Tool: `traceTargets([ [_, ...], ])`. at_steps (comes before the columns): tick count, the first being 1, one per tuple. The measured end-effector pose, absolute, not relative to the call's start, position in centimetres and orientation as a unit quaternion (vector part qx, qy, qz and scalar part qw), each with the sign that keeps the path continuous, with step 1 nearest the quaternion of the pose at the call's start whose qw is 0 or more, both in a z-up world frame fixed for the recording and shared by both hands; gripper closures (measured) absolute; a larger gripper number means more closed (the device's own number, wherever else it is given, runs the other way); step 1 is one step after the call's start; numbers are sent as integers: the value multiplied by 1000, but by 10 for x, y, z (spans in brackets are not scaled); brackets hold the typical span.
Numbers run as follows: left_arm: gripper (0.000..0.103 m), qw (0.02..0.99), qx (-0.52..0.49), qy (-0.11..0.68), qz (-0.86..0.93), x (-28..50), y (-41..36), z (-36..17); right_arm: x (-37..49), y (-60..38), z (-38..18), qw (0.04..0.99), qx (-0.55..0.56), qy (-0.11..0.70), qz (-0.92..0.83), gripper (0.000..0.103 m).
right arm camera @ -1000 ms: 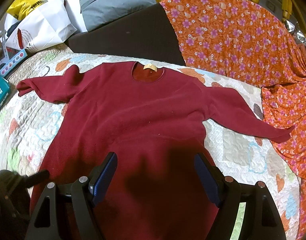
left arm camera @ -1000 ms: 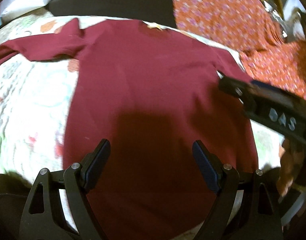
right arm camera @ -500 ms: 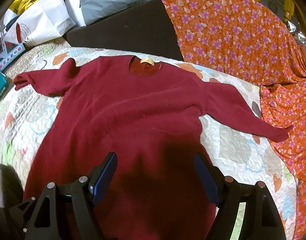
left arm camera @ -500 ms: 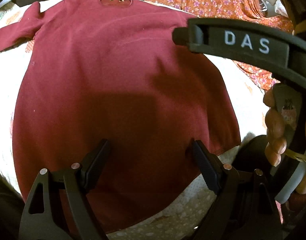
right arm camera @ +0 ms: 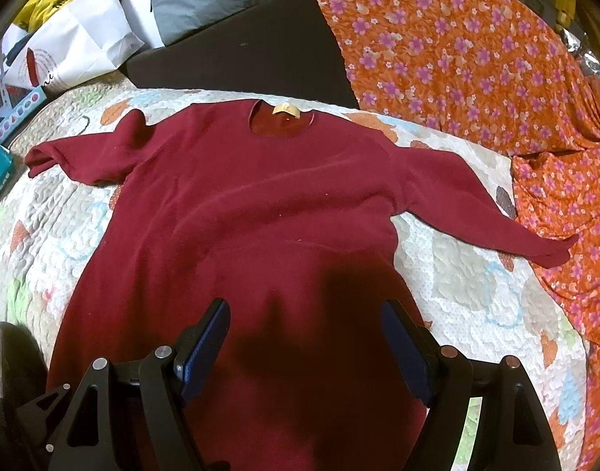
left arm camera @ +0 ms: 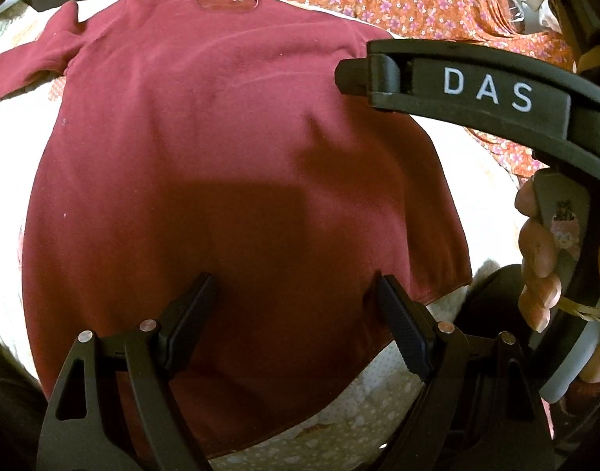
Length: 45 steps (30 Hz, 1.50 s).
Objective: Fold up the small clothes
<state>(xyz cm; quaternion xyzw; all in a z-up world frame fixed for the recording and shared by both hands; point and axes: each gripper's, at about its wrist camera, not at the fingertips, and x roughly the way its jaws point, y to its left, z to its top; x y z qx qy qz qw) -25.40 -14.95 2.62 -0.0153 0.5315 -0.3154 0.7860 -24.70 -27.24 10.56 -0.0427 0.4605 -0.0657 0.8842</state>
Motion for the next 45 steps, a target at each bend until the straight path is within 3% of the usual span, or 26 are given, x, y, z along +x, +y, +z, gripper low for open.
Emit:
traceTargets([
  [19,19,789,-13,529,-312,-250,-146,26,-246,-276,103,882,-41,465,-66,26],
  [26,19,843,-36,488,-224,-231,-102,47,-263,-311,104,873,-43,471,-118,26],
  [34,19,869,-23,476,-131,-204,-67,53,-292,-385,96,860,44,484,-158,26],
  [45,19,889,-5,454,-53,-155,-33,60,-270,-380,85,870,65,474,-121,26],
])
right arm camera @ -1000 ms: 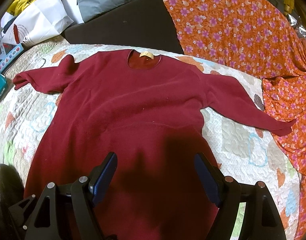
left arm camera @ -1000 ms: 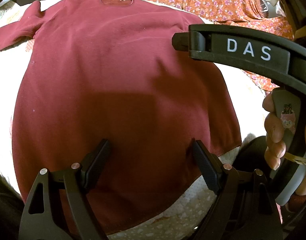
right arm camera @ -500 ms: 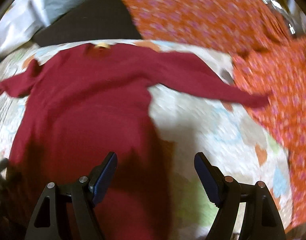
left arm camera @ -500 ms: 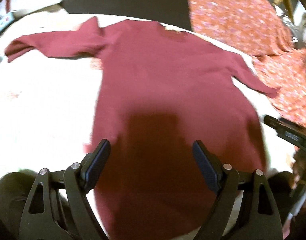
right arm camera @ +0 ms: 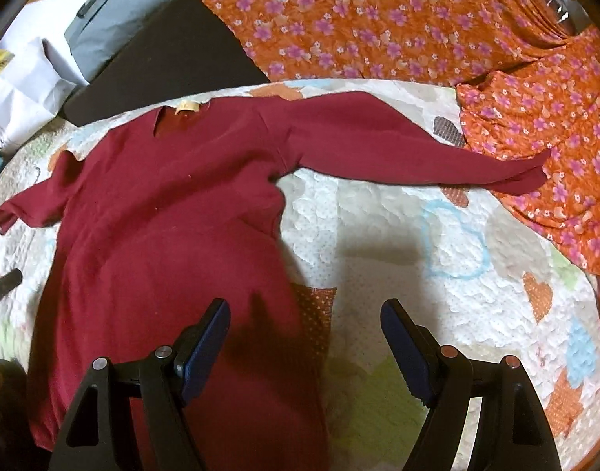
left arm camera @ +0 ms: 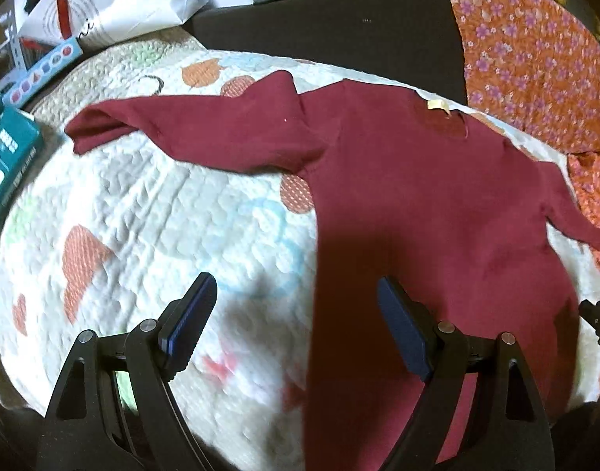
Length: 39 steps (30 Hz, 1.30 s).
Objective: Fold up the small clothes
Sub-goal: 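Grasp the shirt sleeve nearest the left tool with the left gripper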
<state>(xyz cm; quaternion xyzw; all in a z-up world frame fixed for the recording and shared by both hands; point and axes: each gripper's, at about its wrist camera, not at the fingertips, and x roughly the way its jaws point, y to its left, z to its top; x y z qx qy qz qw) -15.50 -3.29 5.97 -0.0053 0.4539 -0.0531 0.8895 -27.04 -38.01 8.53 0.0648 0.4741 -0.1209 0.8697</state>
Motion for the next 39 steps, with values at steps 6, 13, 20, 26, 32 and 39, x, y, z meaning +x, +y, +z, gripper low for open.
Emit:
traceTargets([
  [6,19,893,-4,450,-28,-131,-21,57,-257,-365,82,872,70,478,-85,26],
  [13,19,898,0,440,1,-100,3,57,-229,-317,77,879,40,475,-27,26],
  [20,19,888,-82,452,17,-63,61,58,-185,-268,70,884,18,466,26,26],
  [26,19,879,-173,436,88,-28,139,61,-155,-235,60,879,6,472,62,26],
  [32,19,864,-250,416,135,10,196,63,-139,-223,53,876,0,477,70,26],
  [39,19,841,-311,412,160,58,218,54,-137,-223,46,873,-1,482,74,26],
])
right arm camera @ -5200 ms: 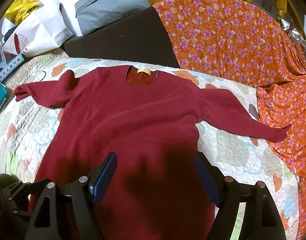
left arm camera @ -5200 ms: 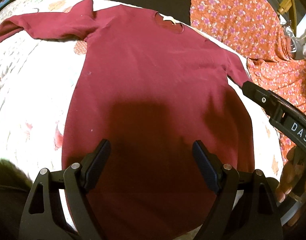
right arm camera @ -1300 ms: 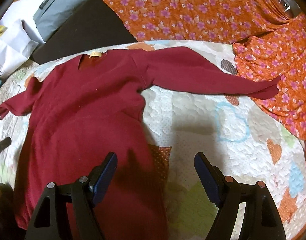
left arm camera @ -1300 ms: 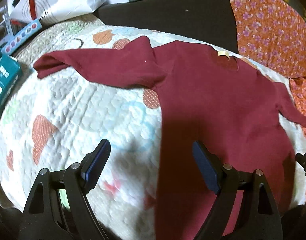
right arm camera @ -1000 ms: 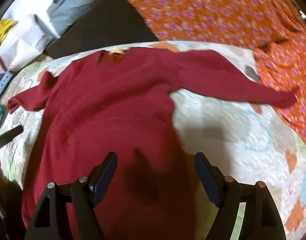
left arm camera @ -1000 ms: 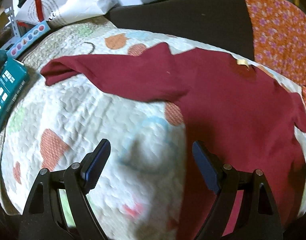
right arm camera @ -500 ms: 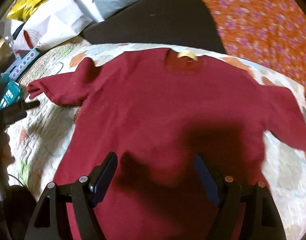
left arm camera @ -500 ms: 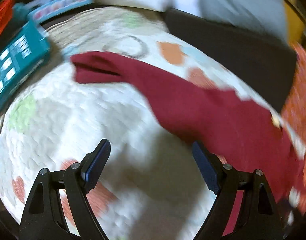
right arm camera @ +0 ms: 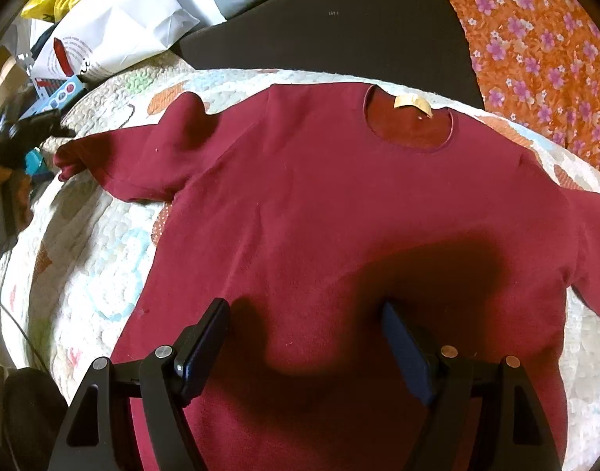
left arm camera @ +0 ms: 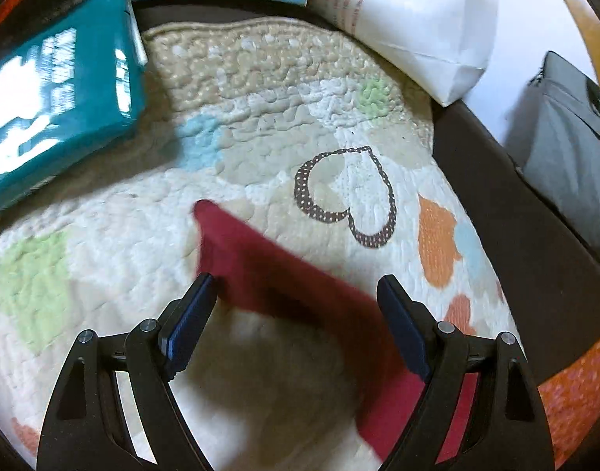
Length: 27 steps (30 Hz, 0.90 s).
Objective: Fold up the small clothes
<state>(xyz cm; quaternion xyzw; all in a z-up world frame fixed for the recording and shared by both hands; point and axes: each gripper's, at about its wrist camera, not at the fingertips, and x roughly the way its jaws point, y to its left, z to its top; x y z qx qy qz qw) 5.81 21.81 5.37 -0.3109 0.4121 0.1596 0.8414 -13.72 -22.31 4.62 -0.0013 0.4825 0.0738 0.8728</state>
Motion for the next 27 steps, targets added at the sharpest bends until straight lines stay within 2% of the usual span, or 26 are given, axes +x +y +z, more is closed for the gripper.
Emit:
traceTargets([
  [2,19,837,-310,422,161,70,218,42,-137,-223,46,872,-3,483,74,26],
  [3,30,836,-311,423,162,72,218,39,-137,-223,47,872,-3,483,75,26],
  [4,47,837,-308,419,167,72,219,36,-138,-223,47,872,-4,483,76,26],
  [5,56,844,-301,412,164,72,219,38,-138,-224,48,872,-3,483,77,26],
  [6,76,848,-303,409,149,72,218,40,-138,-225,49,873,-2,482,78,26],
  [7,81,849,-310,408,132,72,217,44,-139,-226,50,873,1,481,79,26],
  [8,83,855,-316,396,115,69,213,54,-139,-227,51,874,3,480,80,26],
  [9,91,863,-313,384,104,67,209,64,-140,-229,53,876,8,476,80,26],
  [12,93,892,-295,340,35,58,176,107,-139,-234,61,881,20,466,77,26],
  [18,94,918,-224,292,-151,19,43,178,-141,-260,86,898,38,435,49,26],
  [22,94,904,-155,317,-240,-6,-63,161,-143,-289,96,905,48,423,12,26],
  [27,94,875,-86,384,-283,-15,-162,87,-150,-337,90,897,71,433,-49,26],
])
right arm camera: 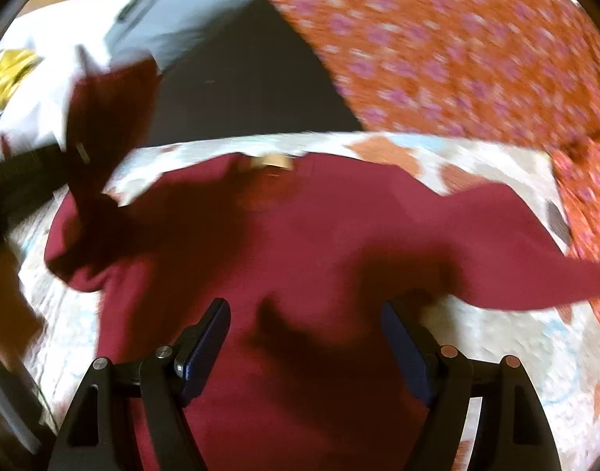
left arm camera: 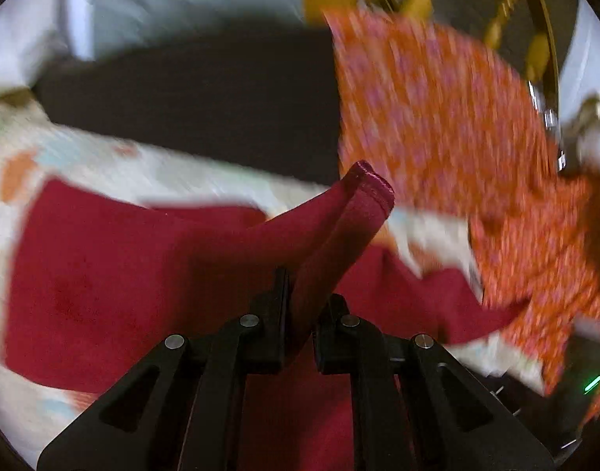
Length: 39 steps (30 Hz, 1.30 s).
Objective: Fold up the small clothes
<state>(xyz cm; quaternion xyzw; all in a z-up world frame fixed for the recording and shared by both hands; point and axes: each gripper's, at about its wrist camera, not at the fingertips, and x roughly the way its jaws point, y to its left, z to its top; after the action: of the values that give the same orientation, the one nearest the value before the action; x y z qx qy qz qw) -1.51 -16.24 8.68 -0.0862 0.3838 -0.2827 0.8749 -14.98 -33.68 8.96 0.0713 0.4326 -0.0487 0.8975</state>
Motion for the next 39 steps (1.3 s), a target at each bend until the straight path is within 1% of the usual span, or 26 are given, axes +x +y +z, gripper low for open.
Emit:
traceTargets([
  [1,94,868,-65,397,-290,-16,-177,73,-152,-345,87,894,77,437,-58,26],
  [2,91,864,-57,404,-294,-19,-184,67,-154,-353,84,891,83,441,-65,26],
  [3,81,855,-52,418,-304,-18,-190,60,-156,-361,81,888,86,445,-71,26],
  [4,65,846,-59,427,-314,-18,-190,58,-159,-366,79,887,88,448,-76,26],
  [6,48,840,-70,427,-328,-20,-184,69,-162,-374,78,886,92,447,-81,26],
  [9,46,858,-61,398,-318,-33,-156,98,-161,-377,82,890,102,438,-76,26],
  [11,37,879,-51,370,-297,-43,-126,114,-155,-377,84,892,110,433,-67,26],
  [12,30,891,-45,357,-278,-47,-112,117,-153,-375,86,893,114,431,-59,26],
  [13,28,902,-39,346,-254,-50,-97,118,-150,-374,86,894,115,429,-52,26],
  [15,28,925,-31,331,-185,-54,-62,113,-143,-369,87,895,113,430,-48,26],
  [19,28,929,-57,349,-112,-53,-24,86,-122,-367,83,892,136,429,-43,26],
  [23,28,920,-56,378,-86,-49,-24,59,-82,-366,65,877,143,456,-52,26],
  [24,28,919,-49,384,-79,-47,-25,53,-75,-364,59,873,138,466,-49,28],
  [25,28,919,-46,385,-69,-48,-22,48,-68,-362,53,869,129,475,-48,33],
  [27,28,916,-50,393,-63,-45,-18,40,-59,-359,48,870,101,479,-63,62],
  [28,28,915,-54,395,-62,-45,-15,37,-58,-359,50,873,97,474,-62,68],
  [29,28,914,-59,396,-60,-44,-14,36,-58,-361,55,877,97,468,-55,83],
  [30,28,914,-65,396,-59,-43,-13,36,-59,-365,64,883,101,457,-44,88],
  [32,28,917,-75,387,-62,-46,-11,39,-63,-373,75,889,116,441,-31,90],
  [36,28,923,-61,376,-59,-46,-15,43,-78,-379,94,902,119,415,-20,92],
  [38,28,920,-61,383,-62,-44,-17,40,-78,-377,96,900,120,419,-2,92],
  [39,28,919,-61,385,-62,-44,-17,39,-75,-377,93,892,120,436,3,91],
])
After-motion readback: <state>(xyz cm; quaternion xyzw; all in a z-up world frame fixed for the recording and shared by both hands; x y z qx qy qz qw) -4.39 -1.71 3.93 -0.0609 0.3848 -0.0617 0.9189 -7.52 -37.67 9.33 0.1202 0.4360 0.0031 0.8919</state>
